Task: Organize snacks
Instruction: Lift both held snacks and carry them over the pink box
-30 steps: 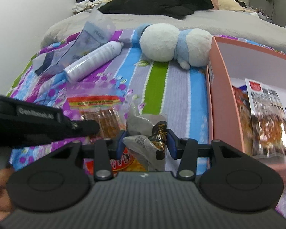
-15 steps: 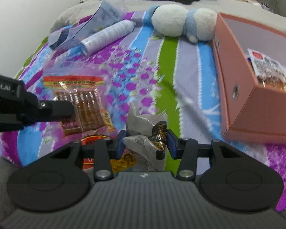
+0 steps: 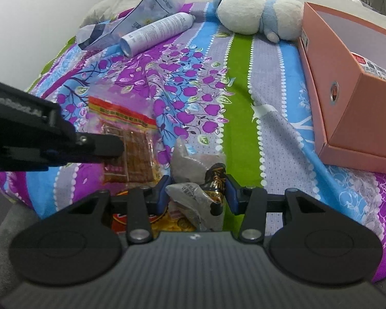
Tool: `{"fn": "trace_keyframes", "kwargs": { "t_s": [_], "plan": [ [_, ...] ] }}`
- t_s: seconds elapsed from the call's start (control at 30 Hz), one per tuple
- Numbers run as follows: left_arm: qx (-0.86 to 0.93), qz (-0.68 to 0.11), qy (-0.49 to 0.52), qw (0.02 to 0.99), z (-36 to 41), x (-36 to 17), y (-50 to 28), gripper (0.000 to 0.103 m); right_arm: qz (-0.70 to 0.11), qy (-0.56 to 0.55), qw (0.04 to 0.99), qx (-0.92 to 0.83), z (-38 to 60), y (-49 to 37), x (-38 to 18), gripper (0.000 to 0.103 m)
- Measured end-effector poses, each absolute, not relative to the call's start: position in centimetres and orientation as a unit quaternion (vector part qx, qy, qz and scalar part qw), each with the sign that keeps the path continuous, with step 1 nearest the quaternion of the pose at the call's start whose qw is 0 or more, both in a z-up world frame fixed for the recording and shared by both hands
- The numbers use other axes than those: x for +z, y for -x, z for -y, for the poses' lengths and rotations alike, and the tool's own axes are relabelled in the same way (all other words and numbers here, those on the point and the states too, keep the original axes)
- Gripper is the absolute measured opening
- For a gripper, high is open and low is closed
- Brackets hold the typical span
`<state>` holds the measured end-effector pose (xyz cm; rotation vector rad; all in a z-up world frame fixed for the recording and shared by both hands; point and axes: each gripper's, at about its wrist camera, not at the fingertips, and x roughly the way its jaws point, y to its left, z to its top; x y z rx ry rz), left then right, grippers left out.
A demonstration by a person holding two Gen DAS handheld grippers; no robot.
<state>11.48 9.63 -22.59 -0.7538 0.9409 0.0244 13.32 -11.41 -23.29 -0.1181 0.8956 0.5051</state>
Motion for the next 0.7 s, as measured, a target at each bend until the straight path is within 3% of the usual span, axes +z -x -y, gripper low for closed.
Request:
{"fn": "trace_keyframes", "kwargs": {
  "t_s": [0.5, 0.7],
  "plan": [
    [0.033, -0.461, 0.324, 0.826, -8.5, -25.3, -12.3, 0.009, -0.425, 0.045, 0.871, 0.241, 11.8, -13.2, -23.5, 0.047],
    [0.028, -0.443, 0.299, 0.845, -8.1, -23.6, -11.7, 0.008, -0.424, 0.038, 0.875, 0.231, 12.3, -13.1, -22.8, 0.048]
  ]
}}
